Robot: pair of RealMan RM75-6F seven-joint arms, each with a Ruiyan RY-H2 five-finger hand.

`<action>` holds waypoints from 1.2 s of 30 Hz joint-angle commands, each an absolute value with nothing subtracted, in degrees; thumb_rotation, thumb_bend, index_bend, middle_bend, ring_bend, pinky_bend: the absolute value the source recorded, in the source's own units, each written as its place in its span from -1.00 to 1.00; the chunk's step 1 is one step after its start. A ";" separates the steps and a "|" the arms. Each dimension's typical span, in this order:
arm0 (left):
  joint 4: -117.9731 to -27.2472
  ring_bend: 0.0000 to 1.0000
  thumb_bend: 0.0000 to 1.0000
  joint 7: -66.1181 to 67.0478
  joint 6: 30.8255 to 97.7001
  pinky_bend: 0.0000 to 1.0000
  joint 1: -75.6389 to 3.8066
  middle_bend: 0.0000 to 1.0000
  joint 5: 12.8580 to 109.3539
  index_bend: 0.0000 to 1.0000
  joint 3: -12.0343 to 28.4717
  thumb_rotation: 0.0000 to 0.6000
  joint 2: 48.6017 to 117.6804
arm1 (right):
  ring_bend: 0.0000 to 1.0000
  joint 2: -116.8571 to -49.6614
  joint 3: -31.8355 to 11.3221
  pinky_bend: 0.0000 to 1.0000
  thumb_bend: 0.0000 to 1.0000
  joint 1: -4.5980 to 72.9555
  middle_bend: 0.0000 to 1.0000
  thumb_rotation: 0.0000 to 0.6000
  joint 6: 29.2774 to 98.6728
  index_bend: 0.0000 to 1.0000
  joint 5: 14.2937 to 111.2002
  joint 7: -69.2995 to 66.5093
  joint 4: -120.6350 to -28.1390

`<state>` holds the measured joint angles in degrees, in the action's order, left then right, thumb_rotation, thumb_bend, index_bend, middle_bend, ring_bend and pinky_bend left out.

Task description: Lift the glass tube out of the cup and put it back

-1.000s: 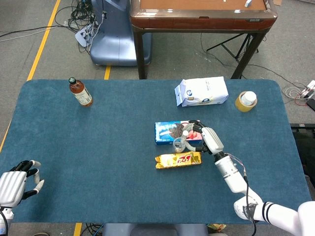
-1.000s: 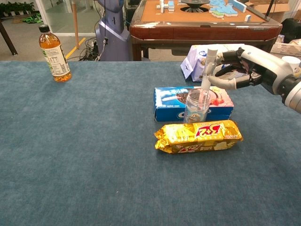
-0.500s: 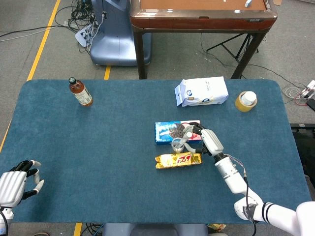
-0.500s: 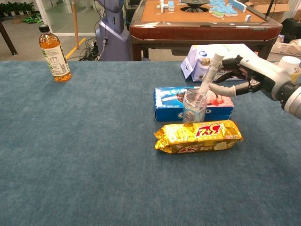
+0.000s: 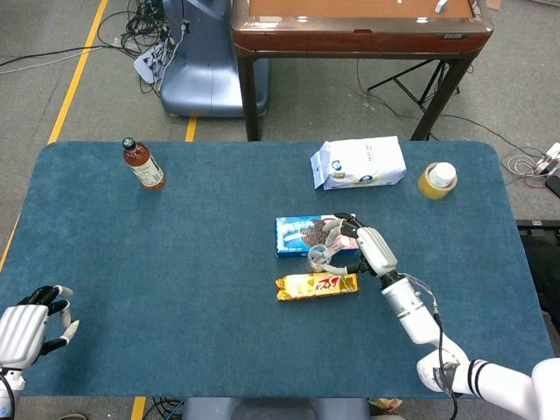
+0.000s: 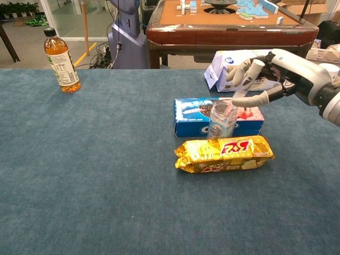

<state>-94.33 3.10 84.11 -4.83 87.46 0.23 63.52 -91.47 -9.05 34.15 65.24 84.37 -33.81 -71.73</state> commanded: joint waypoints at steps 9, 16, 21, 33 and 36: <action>-94.21 -0.50 -0.34 3.53 83.77 -0.18 -4.97 -0.30 87.19 -0.25 0.30 1.00 63.72 | -0.73 -88.06 -9.82 -0.56 -0.85 33.33 -0.36 1.00 68.19 -0.01 85.50 -33.06 -76.43; -94.17 -0.50 -0.34 3.94 83.40 -0.18 -5.12 -0.30 86.89 -0.25 0.36 1.00 63.92 | -0.74 -83.59 -9.80 -0.56 -0.85 31.92 -0.36 1.00 70.51 -0.01 86.22 -29.64 -81.56; -94.18 -0.50 -0.34 4.05 83.26 -0.18 -5.17 -0.30 86.78 -0.25 0.36 1.00 63.95 | -0.74 -80.51 -9.57 -0.56 -0.85 30.39 -0.37 1.00 71.92 -0.01 85.85 -25.50 -84.39; -94.03 -0.50 -0.34 4.31 82.77 -0.18 -5.39 -0.30 86.25 -0.25 0.52 1.00 64.10 | -0.74 -71.65 -7.00 -0.56 -0.82 23.20 -0.32 1.00 79.36 -0.01 85.75 -3.79 -90.89; -94.13 -0.50 -0.34 4.45 82.92 -0.18 -5.39 -0.30 86.31 -0.25 0.56 1.00 64.16 | -0.74 -69.50 -5.98 -0.56 -0.81 20.85 -0.32 1.00 81.02 -0.01 85.01 1.87 -92.63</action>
<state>-94.10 4.44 82.88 -5.40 86.28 0.56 64.17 -71.87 -7.19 23.34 78.86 85.43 -2.39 -90.79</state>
